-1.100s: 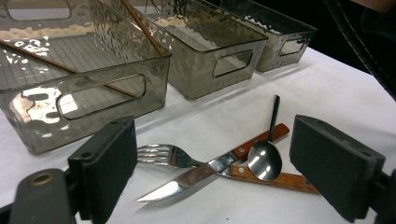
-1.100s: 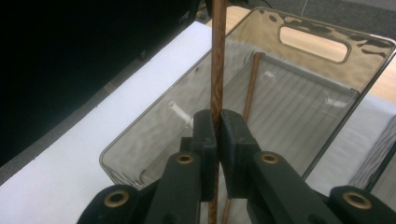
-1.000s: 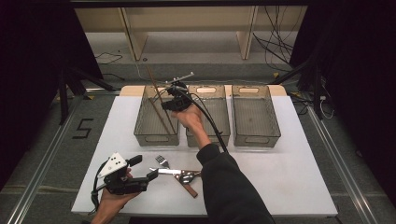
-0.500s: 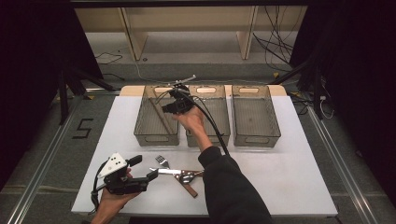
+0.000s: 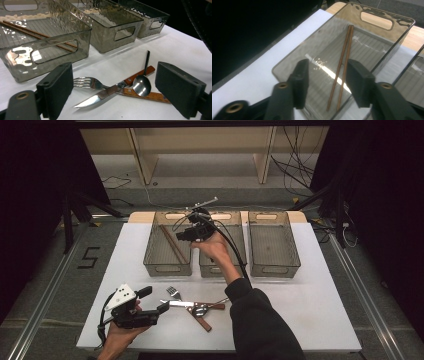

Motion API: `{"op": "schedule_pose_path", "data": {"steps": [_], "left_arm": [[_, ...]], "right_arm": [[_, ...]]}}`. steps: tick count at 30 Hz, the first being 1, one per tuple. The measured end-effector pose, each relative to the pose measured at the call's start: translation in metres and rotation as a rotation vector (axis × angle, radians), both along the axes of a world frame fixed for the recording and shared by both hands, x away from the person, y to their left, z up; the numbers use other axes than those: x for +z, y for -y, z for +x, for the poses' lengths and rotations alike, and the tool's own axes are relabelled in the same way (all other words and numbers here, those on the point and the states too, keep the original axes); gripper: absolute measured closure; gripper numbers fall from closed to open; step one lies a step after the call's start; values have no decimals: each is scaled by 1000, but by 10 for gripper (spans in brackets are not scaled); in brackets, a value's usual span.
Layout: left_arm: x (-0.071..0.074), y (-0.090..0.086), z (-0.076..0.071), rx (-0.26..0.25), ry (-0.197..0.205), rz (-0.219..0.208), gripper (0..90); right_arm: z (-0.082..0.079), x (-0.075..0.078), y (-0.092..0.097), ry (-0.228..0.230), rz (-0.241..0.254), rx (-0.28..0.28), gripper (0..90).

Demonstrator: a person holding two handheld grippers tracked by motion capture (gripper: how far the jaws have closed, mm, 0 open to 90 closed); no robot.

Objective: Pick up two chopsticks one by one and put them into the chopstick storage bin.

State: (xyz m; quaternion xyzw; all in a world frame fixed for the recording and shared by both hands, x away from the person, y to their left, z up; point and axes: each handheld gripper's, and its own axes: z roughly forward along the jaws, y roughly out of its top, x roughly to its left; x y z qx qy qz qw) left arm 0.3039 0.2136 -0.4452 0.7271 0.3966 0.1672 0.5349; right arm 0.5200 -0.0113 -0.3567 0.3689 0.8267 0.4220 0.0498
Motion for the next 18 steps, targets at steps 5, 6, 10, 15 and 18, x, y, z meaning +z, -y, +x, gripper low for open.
{"op": "schedule_pose_path", "data": {"steps": [5,6,10,15,18], "left_arm": [[0,0,0,4,0,0,146],[0,0,0,5,-1,-3,146],[-1,0,0,7,-3,-4,146],[-1,0,0,9,-4,-2,146],[-1,0,0,11,-4,-3,146]], "right_arm": [[-15,9,14,38,-53,89,390],[-19,11,17,39,-59,107,384],[-33,13,30,54,-77,169,360],[-50,12,45,68,-81,213,349],[-59,11,52,74,-81,232,345]]}}
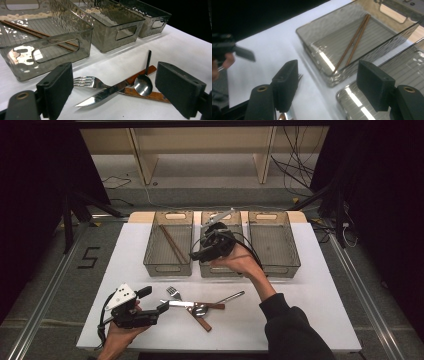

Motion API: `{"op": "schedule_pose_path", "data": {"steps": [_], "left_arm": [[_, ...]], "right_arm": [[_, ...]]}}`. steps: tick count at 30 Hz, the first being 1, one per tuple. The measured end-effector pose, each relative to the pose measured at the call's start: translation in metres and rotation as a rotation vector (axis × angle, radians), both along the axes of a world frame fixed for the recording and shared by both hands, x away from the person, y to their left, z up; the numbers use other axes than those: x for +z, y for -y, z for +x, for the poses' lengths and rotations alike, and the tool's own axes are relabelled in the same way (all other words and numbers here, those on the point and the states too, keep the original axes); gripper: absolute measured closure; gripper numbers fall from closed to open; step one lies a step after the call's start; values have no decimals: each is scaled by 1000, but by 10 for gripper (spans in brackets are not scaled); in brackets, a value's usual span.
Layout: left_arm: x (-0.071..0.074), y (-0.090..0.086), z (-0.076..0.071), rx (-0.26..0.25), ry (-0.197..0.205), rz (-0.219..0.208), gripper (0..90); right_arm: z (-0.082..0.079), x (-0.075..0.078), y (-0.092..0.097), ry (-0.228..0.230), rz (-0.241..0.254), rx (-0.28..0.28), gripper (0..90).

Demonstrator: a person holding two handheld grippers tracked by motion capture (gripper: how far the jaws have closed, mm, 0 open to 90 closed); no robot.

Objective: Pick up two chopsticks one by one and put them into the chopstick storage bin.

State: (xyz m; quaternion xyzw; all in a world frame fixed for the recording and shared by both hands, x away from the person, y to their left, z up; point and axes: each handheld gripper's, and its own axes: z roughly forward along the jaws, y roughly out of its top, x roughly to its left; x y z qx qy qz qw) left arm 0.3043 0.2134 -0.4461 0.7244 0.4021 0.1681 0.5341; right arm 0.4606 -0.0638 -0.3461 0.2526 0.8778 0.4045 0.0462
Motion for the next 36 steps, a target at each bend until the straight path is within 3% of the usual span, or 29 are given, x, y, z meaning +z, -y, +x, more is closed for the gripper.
{"op": "schedule_pose_path", "data": {"steps": [7,17,22,36], "left_arm": [[0,0,0,1,-1,3,146],[-1,0,1,0,-2,6,146],[-1,0,1,-3,-2,12,146],[-1,2,3,1,-8,9,146]], "right_arm": [[-12,-8,15,8,-16,24,333],[-28,-19,33,30,-77,83,301],[-34,-28,40,20,-111,90,269],[-40,-39,47,-12,-141,102,182]]}}
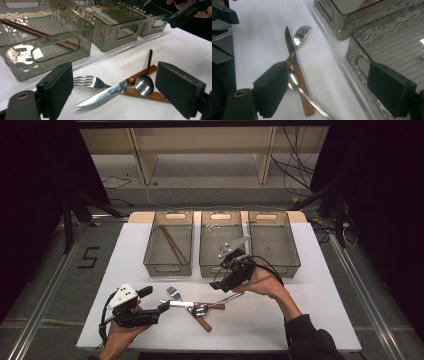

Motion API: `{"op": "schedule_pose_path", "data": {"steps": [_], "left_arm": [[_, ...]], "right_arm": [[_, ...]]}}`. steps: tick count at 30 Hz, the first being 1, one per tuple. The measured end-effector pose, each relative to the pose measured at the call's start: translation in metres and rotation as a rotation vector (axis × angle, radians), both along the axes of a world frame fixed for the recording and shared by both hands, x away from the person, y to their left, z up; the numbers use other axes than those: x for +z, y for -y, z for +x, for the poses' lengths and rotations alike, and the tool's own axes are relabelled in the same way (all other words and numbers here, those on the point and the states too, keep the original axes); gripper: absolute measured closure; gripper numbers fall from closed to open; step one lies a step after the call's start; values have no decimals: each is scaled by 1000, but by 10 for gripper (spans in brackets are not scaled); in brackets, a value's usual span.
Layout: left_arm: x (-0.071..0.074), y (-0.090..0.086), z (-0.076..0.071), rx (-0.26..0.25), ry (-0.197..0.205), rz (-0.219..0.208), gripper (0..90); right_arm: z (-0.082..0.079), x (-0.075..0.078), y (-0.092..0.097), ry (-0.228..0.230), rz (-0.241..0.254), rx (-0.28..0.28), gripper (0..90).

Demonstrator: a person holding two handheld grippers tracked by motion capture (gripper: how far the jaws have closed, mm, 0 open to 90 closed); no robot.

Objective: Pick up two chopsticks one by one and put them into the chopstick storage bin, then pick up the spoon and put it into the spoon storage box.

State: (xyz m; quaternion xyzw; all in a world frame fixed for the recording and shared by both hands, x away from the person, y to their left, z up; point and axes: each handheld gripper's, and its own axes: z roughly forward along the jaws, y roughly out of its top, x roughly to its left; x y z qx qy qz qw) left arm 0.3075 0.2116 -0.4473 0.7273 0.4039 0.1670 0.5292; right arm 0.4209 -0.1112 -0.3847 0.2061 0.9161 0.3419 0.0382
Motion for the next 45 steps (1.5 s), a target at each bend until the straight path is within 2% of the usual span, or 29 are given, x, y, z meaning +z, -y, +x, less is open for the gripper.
{"op": "schedule_pose_path", "data": {"steps": [6,7,12,28,34,37,42,45], "left_arm": [[0,0,0,-2,0,2,146],[0,0,0,-1,1,2,146],[0,-1,0,0,1,-2,146],[0,0,0,-4,-1,-2,146],[0,-1,-1,-1,2,-3,146],[0,0,0,-6,4,4,146],[0,1,0,-7,3,6,146],[1,1,0,-6,5,8,146]], "right_arm": [[-1,-5,0,11,-38,24,179],[-2,-7,0,10,-60,34,179],[-3,-12,-2,2,-95,44,182],[-5,-21,0,-3,-153,47,198],[-3,-26,1,4,-212,69,252],[-3,-30,0,12,-239,97,296],[-2,-37,2,3,-296,146,369],[-2,-41,3,-3,-322,155,402]]}}
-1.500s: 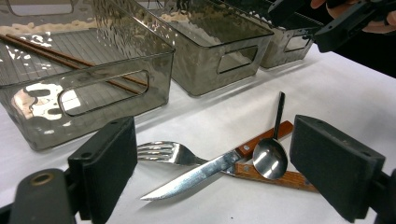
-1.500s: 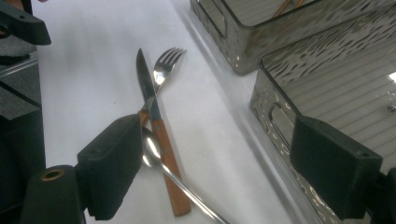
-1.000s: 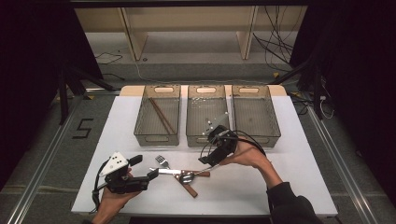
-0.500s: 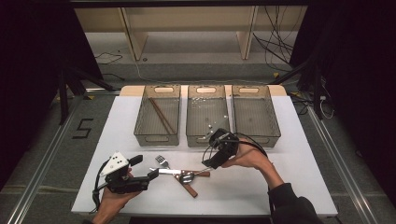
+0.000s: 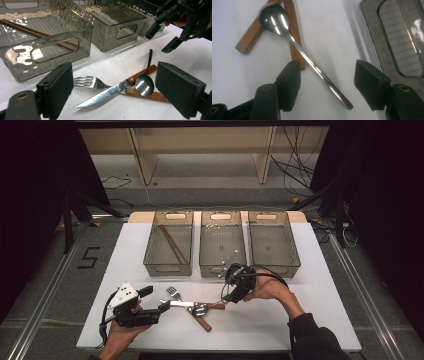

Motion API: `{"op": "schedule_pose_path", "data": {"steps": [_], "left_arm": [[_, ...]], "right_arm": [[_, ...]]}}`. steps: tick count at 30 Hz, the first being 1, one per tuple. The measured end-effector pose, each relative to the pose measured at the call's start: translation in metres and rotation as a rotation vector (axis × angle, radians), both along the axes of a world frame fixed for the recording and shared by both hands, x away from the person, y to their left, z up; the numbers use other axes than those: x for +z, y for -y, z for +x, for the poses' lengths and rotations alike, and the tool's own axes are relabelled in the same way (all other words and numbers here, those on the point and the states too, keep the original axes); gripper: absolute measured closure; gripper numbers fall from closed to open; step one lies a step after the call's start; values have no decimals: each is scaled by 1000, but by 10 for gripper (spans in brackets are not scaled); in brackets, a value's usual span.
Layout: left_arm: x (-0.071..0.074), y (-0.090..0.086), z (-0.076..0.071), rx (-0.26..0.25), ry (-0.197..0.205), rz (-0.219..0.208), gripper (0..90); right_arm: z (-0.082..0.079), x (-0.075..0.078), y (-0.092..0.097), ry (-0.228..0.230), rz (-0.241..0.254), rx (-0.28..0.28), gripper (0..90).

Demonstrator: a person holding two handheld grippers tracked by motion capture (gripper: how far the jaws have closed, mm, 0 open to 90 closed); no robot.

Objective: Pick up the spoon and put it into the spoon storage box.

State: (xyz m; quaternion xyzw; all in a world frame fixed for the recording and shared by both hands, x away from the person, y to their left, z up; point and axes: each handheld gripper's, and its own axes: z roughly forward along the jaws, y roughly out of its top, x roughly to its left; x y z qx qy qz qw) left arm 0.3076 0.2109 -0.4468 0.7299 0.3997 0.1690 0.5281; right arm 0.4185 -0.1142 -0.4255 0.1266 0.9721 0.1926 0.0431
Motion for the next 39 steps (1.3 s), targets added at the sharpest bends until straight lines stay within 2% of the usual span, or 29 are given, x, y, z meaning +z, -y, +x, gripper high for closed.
{"op": "schedule_pose_path", "data": {"steps": [7,10,17,30,32,37,39], "left_arm": [[0,-1,-1,3,0,-1,146],[0,-1,-1,1,1,-1,146],[0,-1,-1,0,1,0,146],[0,-1,-2,-1,2,1,146],[0,-1,-2,-2,2,1,146],[0,0,-2,-2,1,2,146],[0,0,-2,-2,2,2,146]], "right_arm": [[-4,-6,-4,10,-57,32,448],[-3,-13,-8,25,-114,88,468],[-2,-22,-14,22,-158,117,505],[-3,-32,-20,54,-208,146,581],[-3,-32,-20,60,-208,168,593],[-2,-32,-20,46,-207,179,624],[-2,-31,-20,25,-208,180,639]]}}
